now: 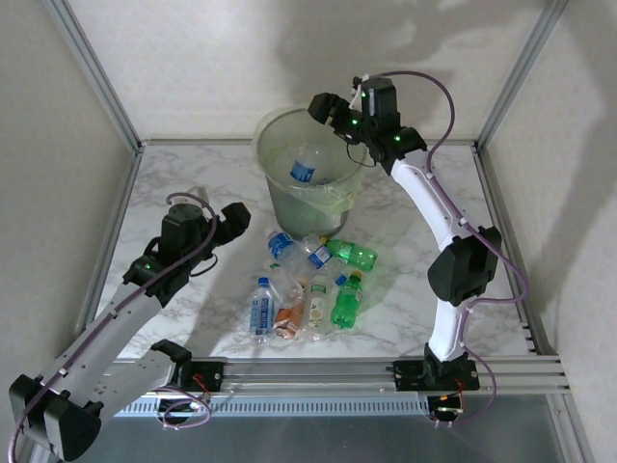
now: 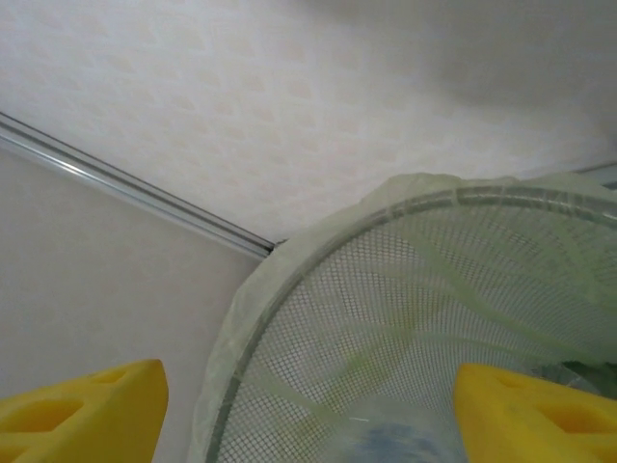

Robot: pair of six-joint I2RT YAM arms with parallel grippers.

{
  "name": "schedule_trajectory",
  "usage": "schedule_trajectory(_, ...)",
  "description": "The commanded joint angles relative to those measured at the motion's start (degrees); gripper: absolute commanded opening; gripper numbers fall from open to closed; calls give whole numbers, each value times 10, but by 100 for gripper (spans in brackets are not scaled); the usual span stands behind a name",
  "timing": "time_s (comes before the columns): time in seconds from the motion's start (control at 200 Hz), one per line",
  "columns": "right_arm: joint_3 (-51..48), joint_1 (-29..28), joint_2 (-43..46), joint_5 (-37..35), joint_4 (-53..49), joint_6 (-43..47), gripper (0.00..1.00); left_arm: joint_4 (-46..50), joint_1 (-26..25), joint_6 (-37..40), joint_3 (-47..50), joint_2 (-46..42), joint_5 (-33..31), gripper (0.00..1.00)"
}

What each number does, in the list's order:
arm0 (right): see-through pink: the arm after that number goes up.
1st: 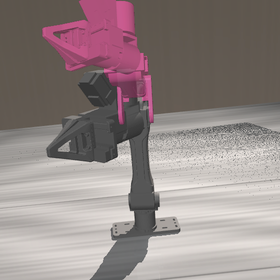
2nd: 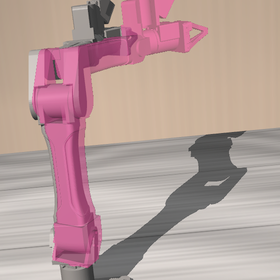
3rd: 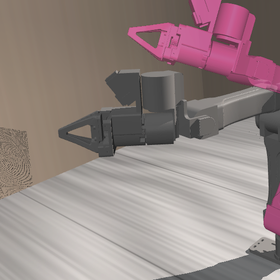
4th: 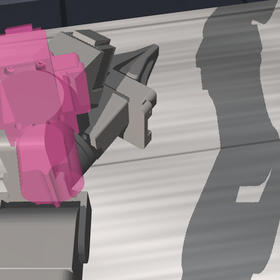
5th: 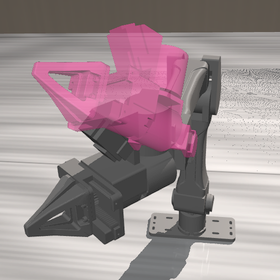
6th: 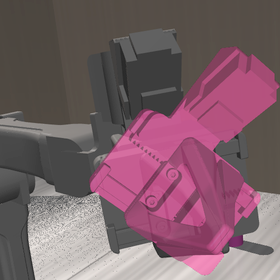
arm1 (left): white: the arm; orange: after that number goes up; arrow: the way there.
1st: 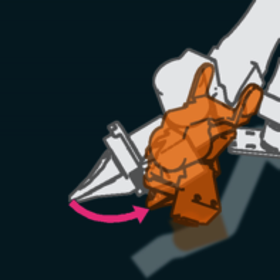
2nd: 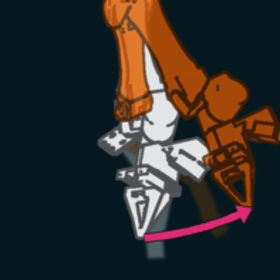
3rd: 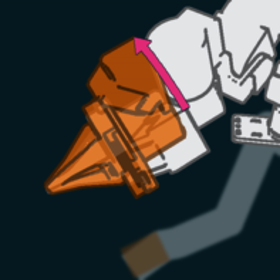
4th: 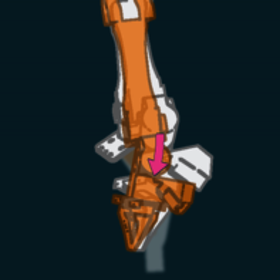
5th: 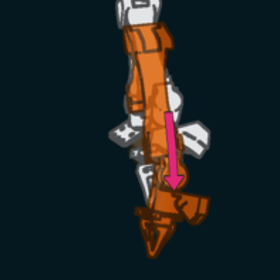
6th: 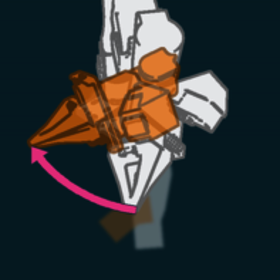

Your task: Put the plastic bottles in the bin

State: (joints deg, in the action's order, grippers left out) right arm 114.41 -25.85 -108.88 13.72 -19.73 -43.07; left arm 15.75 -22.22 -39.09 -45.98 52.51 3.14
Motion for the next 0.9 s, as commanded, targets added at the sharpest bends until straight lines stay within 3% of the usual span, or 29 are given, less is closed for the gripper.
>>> schedule_trajectory(0.0,40,4,3,-5,-8,7,78,10,5,-5,9,2,-3,86)
schedule_trajectory(0.19,32,-2,42,-25,-22,32,78,8,5,-7,19,6,-2,83)
schedule_trajectory(0.35,-40,-22,120,-83,-43,76,79,-1,5,-16,31,10,-3,81)
schedule_trajectory(0.616,-270,-70,319,-206,-88,119,79,-16,5,-30,42,25,-23,78)
schedule_trajectory(0.891,-530,-82,506,-249,-159,26,80,-46,7,-57,58,31,-30,76)
